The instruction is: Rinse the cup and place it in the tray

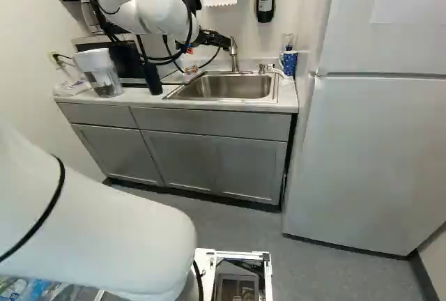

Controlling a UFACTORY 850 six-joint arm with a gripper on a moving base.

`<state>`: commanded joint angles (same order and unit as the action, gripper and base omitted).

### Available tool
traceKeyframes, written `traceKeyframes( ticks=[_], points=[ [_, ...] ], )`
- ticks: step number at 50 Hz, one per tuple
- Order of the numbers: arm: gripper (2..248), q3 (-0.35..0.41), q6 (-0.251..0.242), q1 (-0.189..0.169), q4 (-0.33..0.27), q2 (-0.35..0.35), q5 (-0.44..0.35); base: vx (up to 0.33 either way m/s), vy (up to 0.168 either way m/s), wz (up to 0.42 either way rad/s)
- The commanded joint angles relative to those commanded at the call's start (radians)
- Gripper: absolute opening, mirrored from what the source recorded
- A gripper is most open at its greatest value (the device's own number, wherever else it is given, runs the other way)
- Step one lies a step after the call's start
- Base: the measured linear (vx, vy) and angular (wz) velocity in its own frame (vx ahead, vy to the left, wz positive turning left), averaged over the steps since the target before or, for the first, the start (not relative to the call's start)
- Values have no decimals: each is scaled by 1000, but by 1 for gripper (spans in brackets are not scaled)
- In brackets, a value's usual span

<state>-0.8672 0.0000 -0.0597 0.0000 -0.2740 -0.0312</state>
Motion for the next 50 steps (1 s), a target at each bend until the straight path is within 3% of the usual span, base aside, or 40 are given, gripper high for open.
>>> traceKeyframes(
  ticks=[50],
  points=[
    [247,0,0,0,0,0,0,118,-4,7]
  ],
)
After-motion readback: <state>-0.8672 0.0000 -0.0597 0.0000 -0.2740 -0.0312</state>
